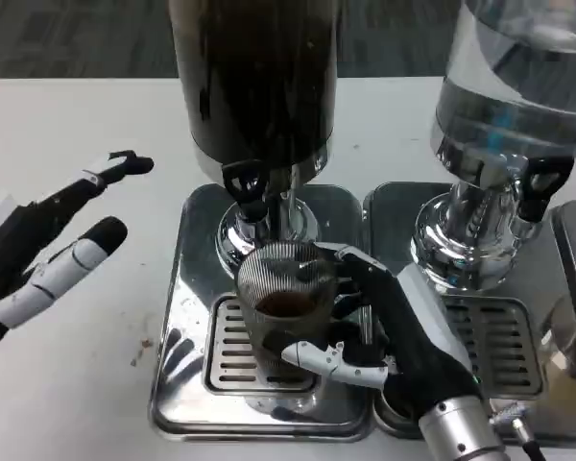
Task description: Grasp the cup under the faucet to collect the drink, then remove the cup.
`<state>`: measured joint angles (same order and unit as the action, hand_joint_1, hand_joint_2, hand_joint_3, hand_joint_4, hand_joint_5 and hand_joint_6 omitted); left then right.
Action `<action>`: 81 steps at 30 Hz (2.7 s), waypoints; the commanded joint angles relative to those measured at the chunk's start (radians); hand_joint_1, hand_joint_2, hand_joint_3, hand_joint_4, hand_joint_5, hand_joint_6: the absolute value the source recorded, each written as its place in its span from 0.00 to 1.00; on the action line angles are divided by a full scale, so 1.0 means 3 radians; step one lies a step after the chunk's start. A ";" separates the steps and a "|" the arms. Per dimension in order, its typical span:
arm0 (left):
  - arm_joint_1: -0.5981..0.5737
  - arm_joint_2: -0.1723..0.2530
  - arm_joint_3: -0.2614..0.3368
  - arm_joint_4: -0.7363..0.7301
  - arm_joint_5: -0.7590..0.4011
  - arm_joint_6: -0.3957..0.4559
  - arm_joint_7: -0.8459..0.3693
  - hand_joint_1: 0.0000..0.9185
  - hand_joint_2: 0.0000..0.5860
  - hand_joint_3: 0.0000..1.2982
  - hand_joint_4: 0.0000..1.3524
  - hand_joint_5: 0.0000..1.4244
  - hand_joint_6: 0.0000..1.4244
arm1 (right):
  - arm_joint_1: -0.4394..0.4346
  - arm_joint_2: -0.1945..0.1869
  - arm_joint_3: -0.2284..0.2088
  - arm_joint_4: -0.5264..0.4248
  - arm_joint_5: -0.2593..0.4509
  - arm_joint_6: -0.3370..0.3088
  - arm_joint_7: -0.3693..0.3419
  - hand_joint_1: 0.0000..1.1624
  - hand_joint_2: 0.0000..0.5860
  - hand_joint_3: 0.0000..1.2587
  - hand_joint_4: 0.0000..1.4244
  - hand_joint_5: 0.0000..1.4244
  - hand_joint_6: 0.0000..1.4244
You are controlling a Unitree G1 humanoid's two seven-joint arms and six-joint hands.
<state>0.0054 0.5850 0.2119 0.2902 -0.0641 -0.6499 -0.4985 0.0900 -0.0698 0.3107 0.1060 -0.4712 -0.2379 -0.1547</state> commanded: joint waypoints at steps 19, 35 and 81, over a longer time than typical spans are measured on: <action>-0.0005 0.0070 -0.0138 0.0086 0.0071 -0.0158 -0.0069 0.00 0.32 0.14 0.04 0.05 0.05 | 0.0325 -0.0008 -0.0203 -0.0518 0.0115 -0.0045 -0.0062 0.63 0.39 0.32 0.32 0.38 0.41; 0.0116 0.0079 -0.0293 0.0055 0.0155 -0.0342 -0.0102 0.00 0.32 0.13 0.03 0.05 0.05 | 0.0455 -0.0012 -0.0246 -0.0740 0.0162 -0.0009 -0.0003 0.63 0.40 0.33 0.32 0.39 0.42; 0.0739 0.0568 -0.0188 -0.0240 0.0126 -0.0854 -0.0105 0.00 0.21 0.00 0.00 0.00 0.02 | 0.1209 -0.0106 -0.0346 -0.1689 0.0365 0.0092 0.0410 0.62 0.42 0.34 0.33 0.40 0.42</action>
<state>0.2023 0.7374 0.1464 0.2450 -0.0209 -0.8911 -0.5171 0.4420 -0.1094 0.2096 -0.3498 -0.3941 -0.1967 -0.0288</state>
